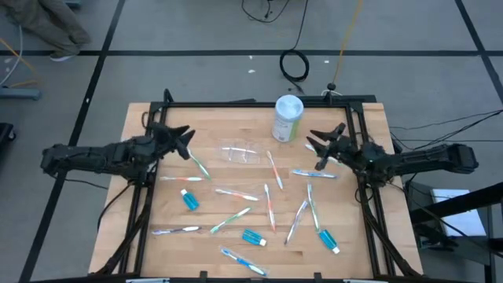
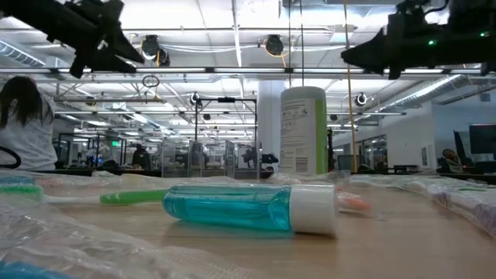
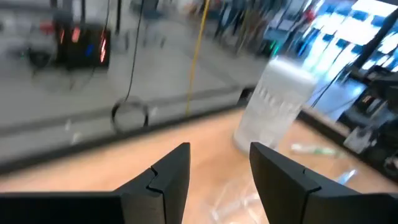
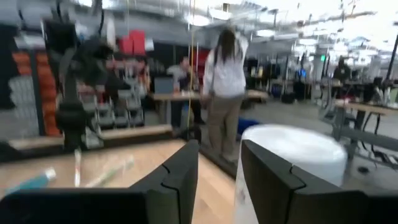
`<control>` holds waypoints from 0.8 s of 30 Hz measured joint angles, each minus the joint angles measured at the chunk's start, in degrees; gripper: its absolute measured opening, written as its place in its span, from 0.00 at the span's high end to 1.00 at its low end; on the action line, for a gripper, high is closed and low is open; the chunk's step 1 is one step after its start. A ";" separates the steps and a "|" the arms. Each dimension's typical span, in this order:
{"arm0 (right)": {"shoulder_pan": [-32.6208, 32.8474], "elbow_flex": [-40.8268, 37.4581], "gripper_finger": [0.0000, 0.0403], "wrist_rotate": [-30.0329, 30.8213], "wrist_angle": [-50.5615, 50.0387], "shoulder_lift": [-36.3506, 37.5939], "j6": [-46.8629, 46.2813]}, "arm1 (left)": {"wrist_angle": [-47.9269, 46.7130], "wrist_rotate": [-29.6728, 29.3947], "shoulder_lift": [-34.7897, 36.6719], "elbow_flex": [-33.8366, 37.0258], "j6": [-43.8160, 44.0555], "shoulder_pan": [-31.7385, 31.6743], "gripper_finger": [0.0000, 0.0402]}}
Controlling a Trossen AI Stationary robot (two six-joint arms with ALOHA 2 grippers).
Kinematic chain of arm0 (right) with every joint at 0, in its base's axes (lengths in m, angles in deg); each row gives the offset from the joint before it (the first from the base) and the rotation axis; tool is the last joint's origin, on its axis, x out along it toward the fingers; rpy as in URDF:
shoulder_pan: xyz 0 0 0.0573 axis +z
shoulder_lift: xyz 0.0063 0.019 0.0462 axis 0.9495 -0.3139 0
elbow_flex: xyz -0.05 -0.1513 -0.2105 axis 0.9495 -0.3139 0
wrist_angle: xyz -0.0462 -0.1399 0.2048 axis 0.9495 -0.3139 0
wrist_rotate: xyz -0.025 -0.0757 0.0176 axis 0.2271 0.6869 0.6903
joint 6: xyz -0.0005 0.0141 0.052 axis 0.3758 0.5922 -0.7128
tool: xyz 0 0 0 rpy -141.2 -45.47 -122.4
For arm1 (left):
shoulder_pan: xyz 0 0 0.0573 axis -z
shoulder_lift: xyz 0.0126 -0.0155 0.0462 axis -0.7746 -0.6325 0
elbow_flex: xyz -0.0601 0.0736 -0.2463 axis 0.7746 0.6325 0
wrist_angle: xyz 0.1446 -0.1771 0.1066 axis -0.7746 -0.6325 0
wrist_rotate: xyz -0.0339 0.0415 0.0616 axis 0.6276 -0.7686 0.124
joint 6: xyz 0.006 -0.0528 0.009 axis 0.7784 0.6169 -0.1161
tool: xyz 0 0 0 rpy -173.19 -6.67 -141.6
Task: Pick & Place toothbrushing station
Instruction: Put the green toothbrush into the transparent organizer
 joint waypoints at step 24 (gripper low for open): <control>-6.23 1.83 0.72 0.00 3.30 -8.86 1.57 | -20.23 10.79 -29.53 2.88 51.06 -0.60 0.58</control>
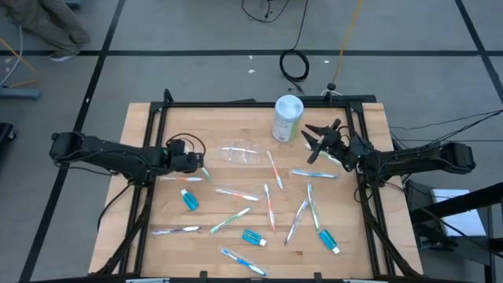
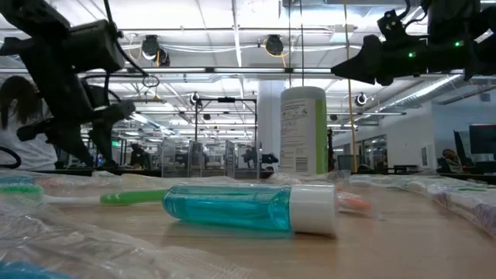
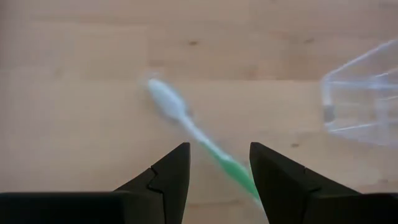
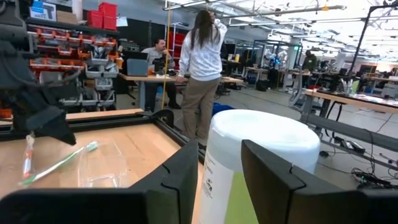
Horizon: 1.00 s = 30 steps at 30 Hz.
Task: Pick & Place toothbrushing station
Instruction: Put the green toothbrush into the transparent organizer
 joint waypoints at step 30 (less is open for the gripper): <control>-0.02 0.04 0.72 0.04 -0.02 0.00 -1.59 | 9.13 4.34 -13.03 0.24 -7.27 -10.94 0.73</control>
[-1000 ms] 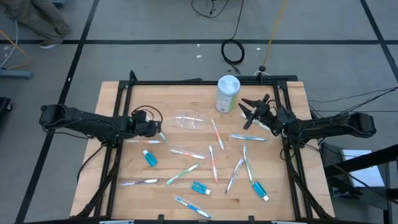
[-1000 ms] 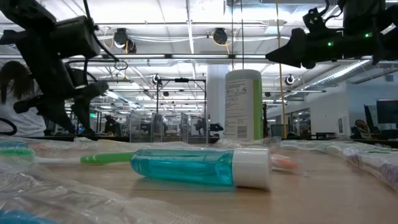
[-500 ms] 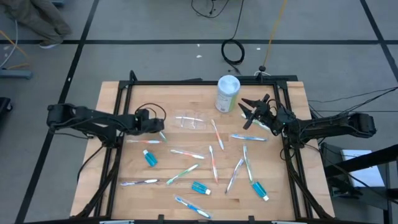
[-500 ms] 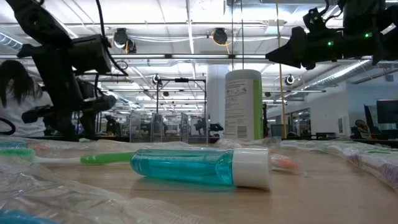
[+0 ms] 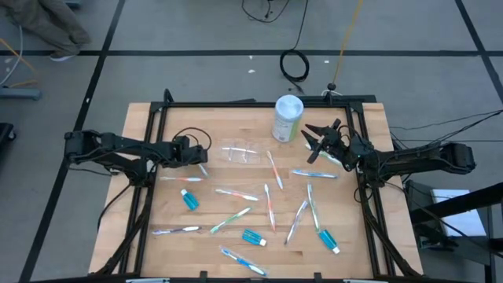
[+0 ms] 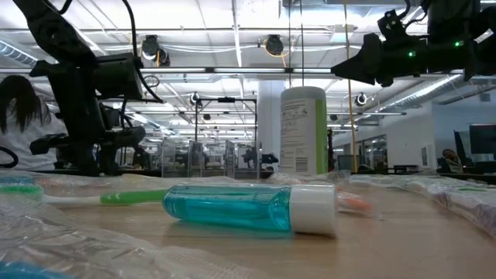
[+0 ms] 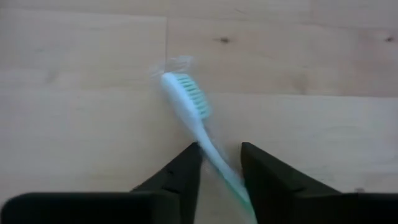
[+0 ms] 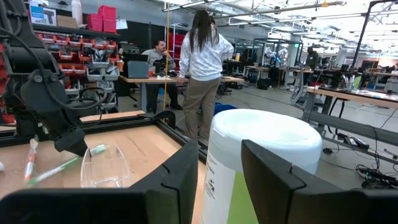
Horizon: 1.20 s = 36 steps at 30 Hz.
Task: Pick & Place toothbrushing station
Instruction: Put the green toothbrush into the transparent organizer
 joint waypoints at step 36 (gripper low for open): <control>0.00 0.00 0.72 0.01 -0.44 0.00 -1.90 | 36.61 -25.32 15.69 0.15 -49.40 7.65 0.98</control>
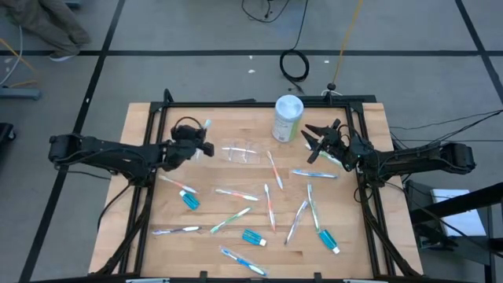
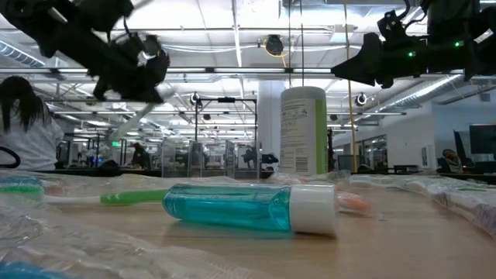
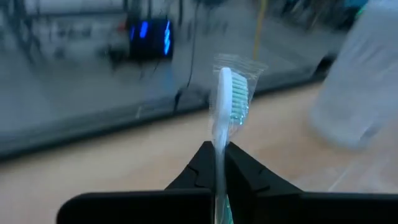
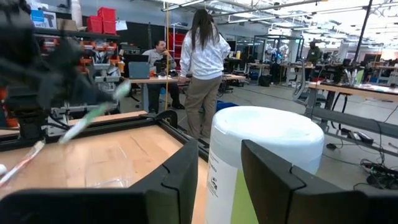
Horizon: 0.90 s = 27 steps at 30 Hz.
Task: Pick & Place toothbrushing station
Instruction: Put the green toothbrush into the transparent organizer
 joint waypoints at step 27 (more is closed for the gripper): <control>0.00 0.00 0.72 0.05 1.40 0.02 2.40 | 63.43 21.63 -26.40 -0.09 -36.05 -2.76 0.95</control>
